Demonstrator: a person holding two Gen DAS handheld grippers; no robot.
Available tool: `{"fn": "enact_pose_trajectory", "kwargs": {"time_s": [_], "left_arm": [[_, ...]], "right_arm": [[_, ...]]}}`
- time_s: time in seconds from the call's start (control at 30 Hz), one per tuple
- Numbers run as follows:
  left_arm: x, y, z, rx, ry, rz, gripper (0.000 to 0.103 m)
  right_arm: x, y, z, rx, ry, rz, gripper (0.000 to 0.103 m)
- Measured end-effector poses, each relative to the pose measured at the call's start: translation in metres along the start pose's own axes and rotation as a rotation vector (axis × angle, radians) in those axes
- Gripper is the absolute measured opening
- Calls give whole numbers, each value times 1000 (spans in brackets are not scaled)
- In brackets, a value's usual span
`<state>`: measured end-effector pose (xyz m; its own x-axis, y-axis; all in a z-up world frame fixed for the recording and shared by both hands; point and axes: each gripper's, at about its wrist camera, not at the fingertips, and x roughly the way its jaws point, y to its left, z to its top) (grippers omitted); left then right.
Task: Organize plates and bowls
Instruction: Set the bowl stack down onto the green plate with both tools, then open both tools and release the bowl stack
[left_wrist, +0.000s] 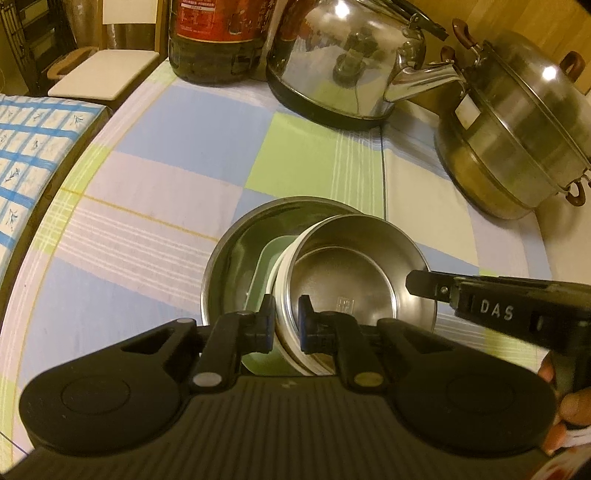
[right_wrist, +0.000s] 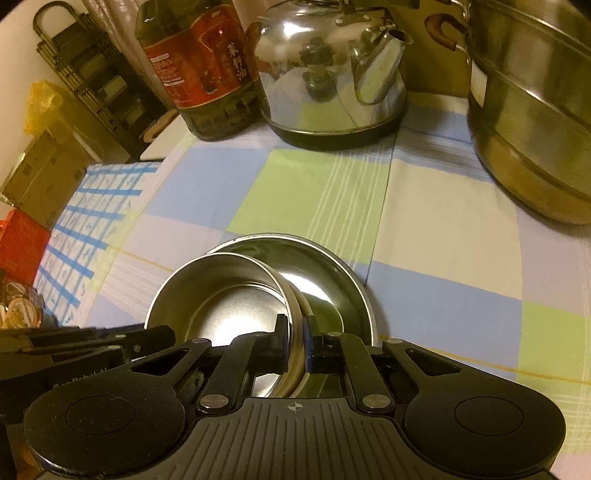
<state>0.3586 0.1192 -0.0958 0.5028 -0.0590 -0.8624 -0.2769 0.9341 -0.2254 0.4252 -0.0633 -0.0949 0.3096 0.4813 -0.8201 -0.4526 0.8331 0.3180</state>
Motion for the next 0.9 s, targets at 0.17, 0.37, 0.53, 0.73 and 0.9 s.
{"fn": "enact_pose_trajectory", "kwargs": {"time_s": [0.17,0.37,0.53,0.73,0.9], "left_arm": [[4,-2,5,13,15,14,10],[3,-4,10,28,15,11,10],[4,-4,10,35,11,10,10],[3,-3,9,38,4,1,10],[-5,-1,9,53,-26,1,16]], "right_arm": [[-2,-3,4,51,39,9,8],[0,-7,7,118,65,7,8],[-1,-8,6,134,58,13,8],[-3,-2,3,92,36,-6,9],[-10,0,-4,76,-16,4,19]]}}
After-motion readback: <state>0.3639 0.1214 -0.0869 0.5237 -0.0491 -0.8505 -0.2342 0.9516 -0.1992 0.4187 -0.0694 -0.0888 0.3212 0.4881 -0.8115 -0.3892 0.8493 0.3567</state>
